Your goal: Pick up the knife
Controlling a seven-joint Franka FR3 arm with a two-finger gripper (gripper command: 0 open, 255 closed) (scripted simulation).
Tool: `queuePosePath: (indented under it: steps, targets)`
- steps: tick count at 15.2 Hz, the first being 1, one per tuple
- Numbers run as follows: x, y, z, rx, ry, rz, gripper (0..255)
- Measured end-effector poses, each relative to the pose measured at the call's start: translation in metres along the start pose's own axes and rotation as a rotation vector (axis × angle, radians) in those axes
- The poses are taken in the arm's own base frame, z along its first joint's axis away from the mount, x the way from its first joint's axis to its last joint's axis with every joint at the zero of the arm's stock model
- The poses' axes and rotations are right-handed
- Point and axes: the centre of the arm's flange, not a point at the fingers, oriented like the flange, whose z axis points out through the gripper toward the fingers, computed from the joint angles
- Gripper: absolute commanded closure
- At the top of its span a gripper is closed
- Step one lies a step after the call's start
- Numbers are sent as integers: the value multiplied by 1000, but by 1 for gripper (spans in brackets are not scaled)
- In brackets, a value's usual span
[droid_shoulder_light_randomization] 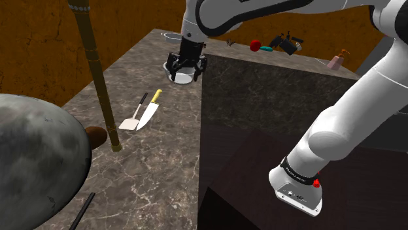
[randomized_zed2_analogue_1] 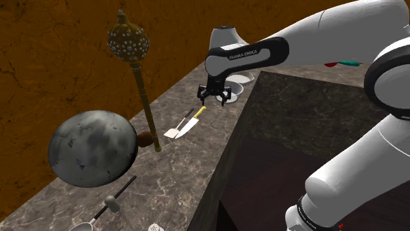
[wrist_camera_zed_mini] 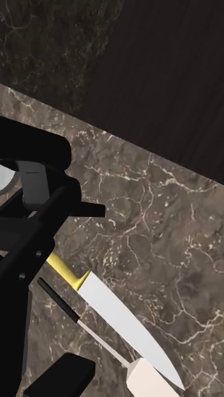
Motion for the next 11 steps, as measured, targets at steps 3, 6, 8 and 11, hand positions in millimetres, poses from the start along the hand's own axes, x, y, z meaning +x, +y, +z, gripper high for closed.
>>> queuePosePath:
  steps: [3, 6, 8, 11]
  targets:
    - [27, -20, 22, -9, -4, 90, 0]
    - [51, -35, 48, -19, -10, 181, 0]
    - [67, -46, 64, -25, -14, 241, 0]
    - [98, -56, 93, -35, -19, 331, 0]
